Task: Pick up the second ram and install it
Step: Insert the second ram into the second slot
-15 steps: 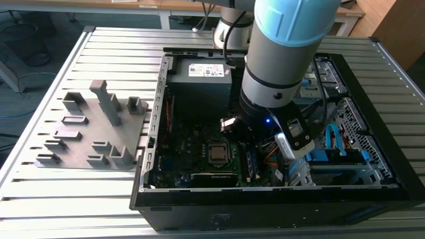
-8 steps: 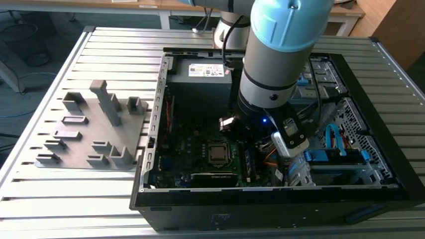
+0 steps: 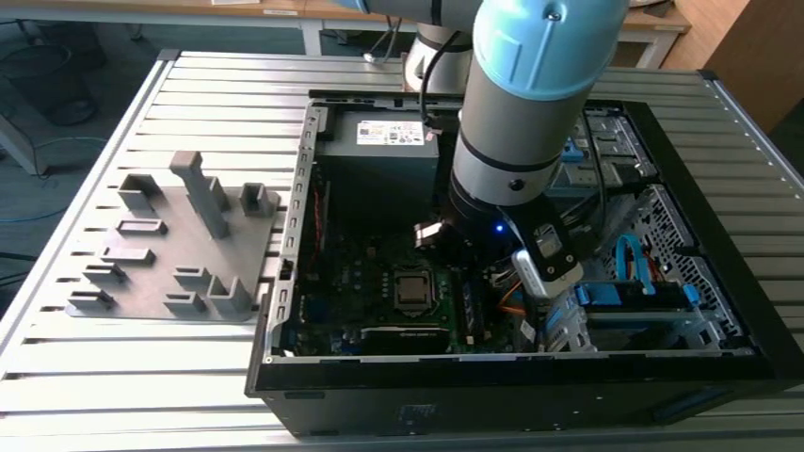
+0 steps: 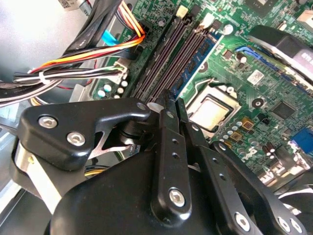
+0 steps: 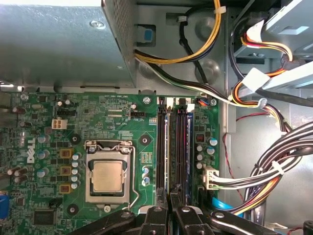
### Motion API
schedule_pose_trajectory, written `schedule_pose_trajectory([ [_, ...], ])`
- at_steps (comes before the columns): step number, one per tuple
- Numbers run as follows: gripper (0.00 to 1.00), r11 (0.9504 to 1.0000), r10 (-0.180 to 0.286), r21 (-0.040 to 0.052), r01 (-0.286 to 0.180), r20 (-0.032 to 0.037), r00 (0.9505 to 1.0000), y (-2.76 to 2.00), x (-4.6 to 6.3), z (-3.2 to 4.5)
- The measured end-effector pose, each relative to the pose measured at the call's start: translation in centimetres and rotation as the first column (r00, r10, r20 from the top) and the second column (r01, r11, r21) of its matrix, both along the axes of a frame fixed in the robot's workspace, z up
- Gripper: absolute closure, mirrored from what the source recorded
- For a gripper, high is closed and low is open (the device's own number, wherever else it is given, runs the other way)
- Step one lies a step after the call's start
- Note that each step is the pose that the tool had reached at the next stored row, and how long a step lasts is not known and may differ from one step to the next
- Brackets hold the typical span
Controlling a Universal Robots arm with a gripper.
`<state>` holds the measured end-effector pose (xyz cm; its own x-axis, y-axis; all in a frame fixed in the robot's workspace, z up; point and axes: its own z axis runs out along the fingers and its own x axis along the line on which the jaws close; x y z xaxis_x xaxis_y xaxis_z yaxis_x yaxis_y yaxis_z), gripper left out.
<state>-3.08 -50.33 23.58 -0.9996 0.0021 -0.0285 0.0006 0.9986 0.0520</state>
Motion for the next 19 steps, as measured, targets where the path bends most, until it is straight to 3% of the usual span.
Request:
schedule_pose_trajectory([
  [19, 0.86, 1.0000, 0.000, 0.0001, 0.000, 0.0001, 1.0000, 0.10, 0.0, -1.44],
])
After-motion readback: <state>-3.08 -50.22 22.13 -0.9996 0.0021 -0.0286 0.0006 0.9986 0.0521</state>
